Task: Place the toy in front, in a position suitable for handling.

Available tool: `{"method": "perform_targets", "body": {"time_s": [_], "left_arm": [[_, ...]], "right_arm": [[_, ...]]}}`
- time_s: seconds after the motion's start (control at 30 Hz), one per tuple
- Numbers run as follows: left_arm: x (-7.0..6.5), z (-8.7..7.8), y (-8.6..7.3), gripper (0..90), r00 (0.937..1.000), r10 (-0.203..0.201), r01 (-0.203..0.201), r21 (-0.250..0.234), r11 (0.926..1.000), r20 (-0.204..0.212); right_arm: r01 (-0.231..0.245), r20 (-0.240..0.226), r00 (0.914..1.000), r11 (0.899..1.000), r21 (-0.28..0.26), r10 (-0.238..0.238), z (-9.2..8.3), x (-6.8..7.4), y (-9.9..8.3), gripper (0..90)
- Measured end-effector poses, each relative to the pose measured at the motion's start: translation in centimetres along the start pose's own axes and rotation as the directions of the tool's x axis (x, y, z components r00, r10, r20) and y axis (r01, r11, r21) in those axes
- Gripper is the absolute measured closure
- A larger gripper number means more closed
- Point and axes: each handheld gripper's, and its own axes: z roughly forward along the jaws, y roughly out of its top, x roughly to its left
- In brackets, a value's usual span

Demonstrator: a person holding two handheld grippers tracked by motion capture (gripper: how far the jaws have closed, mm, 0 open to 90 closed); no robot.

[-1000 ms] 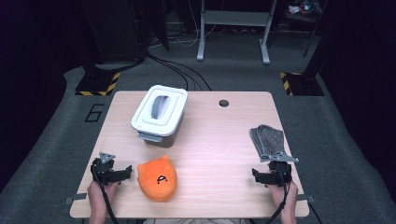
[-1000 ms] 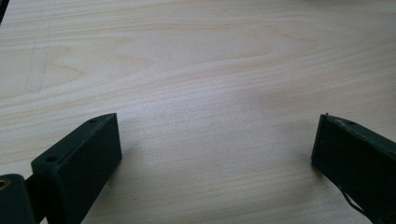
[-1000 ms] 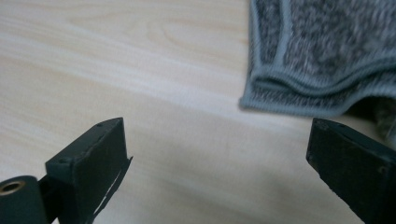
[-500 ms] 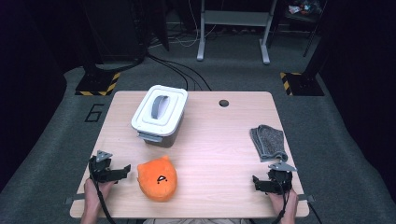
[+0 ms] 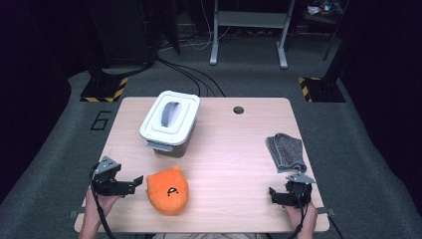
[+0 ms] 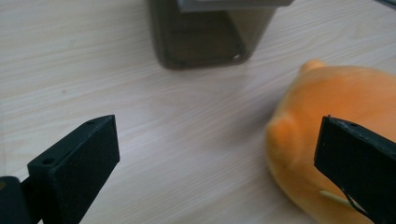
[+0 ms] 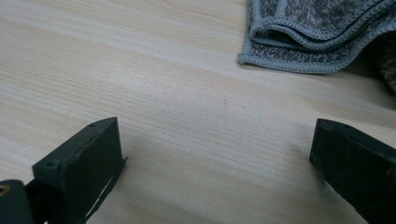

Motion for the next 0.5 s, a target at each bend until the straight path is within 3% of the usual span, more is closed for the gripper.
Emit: {"method": "perform_targets", "body": {"time_s": [0.27,0.4,0.5], "left_arm": [[-2.6,-0.7,1.5,0.0,0.9945,0.076,-0.076,-0.001,0.9971,0.073],[-3.6,-0.4,1.7,0.1,0.9873,0.1,-0.102,0.011,0.9947,0.124],[-4.2,0.1,1.7,1.5,0.9781,0.13,-0.135,0.026,0.9905,0.163]], "right_arm": [[0.0,0.0,1.0,1.0,-0.001,0.0,0.0,0.0,0.0,1.5],[-0.001,0.0,1.0,1.0,-0.001,0.001,0.0,0.0,0.0,1.5],[0.0,0.0,1.0,1.0,-0.001,0.0,0.0,0.0,0.0,1.5]]}}
